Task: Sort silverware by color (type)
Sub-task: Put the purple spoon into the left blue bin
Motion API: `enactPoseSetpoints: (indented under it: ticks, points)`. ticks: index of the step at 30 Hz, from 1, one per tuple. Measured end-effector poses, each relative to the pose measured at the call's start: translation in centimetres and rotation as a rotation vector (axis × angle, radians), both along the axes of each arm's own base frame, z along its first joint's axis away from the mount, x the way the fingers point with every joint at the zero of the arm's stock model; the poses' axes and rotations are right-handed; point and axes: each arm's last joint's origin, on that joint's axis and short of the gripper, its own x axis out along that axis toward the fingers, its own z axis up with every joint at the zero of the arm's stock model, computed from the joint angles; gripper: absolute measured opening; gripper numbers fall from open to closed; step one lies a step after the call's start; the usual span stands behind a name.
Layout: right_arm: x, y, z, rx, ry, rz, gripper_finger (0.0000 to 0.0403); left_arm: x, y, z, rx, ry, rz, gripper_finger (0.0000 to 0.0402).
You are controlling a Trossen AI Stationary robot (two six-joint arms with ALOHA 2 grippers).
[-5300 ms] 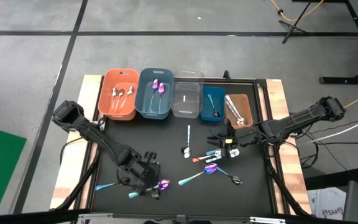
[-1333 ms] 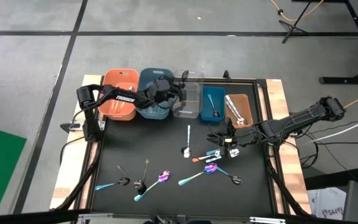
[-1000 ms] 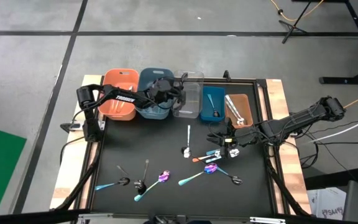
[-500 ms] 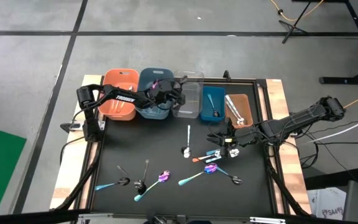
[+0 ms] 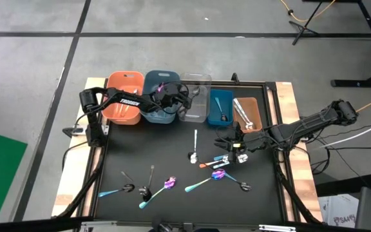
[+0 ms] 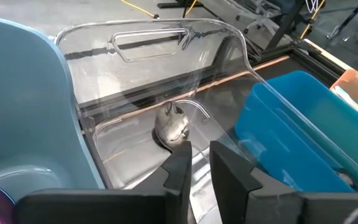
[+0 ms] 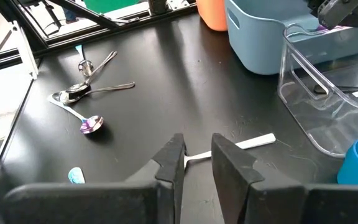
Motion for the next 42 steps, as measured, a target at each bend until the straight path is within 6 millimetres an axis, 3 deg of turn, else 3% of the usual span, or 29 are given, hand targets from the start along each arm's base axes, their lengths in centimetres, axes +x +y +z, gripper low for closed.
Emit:
enactPoseSetpoints:
  ticks: [17,27,34,42]
  points:
    - [0.0,0.0,0.0,0.006,0.002,0.011,0.0072,0.0,0.0,0.1,0.005,-0.010,0.000,0.0051]
    - [0.0,0.1,0.0,0.012,0.004,0.016,0.0072,0.2,-0.7,2.6,0.114,-0.037,-0.116,0.0051]
    - [0.0,0.1,0.0,0.012,0.004,0.015,0.0072,-0.1,-2.8,6.3,0.247,-0.046,-0.200,0.0051]
    - [0.0,0.3,0.0,0.046,0.015,0.078,0.0072,-0.4,-7.6,9.0,0.301,-0.010,-0.375,0.0051]
